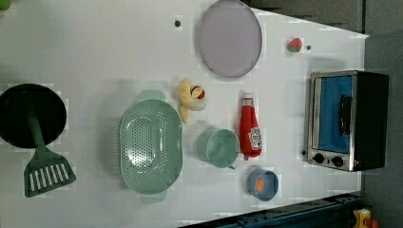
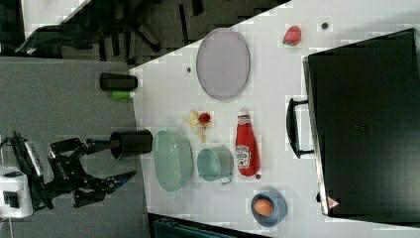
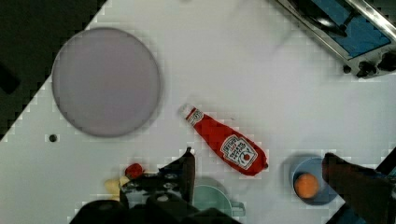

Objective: Flap open oven.

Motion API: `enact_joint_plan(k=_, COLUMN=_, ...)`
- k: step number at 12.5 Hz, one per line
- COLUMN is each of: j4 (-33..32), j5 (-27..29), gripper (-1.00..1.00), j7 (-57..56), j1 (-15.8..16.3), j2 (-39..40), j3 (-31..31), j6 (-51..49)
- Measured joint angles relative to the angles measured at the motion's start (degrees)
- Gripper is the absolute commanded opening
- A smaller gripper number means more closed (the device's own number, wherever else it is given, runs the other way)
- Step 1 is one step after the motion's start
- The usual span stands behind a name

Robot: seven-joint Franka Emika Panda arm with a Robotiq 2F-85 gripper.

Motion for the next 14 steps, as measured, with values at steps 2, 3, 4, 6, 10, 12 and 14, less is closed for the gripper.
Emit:
enact_joint_plan(k=2, j4=-0.11, j5=0.03, gripper=0.15, j7=0.00, j1=-0.44, j2=1.30, j3=0.13, j6=-0.77)
enact_joint_plan(k=3, j4=-0.17, j5=-0.09, gripper=-0.07, j7=0.00, j1=-0.50, j2=2.15, j3=0.34, j6=-0.65)
enact_joint_plan(k=4, j4=-0.39, j5=-0.11, gripper=-0.31, j7=0.00, j1=-0.34, j2=2.87, j3=0.49, j6=-0.78)
enact_joint_plan(k=6, j4=-1.90, j5=0.31, gripper=-0.65, j7=0.00, j1=-0.39, j2=3.16, j3=0.86, j6=-0.89)
enact_joint_plan(k=10, j4=-4.64, j5=0.91, gripper=-0.65, j7=-0.85, j1=-0.12, j2=3.44, j3=-1.61, j6=-0.90)
enact_joint_plan(k=12, j4=-6.99, j5=-1.04, gripper=-0.65, j7=-3.65, j1=-0.37, j2=3.44, j3=-2.46, j6=0.64)
enact_joint_plan(k=14, j4=-10.69, j5=-3.81, gripper=-0.65, j7=-9.61, j1=-0.38, j2=3.25, j3=-2.76, j6=6.45)
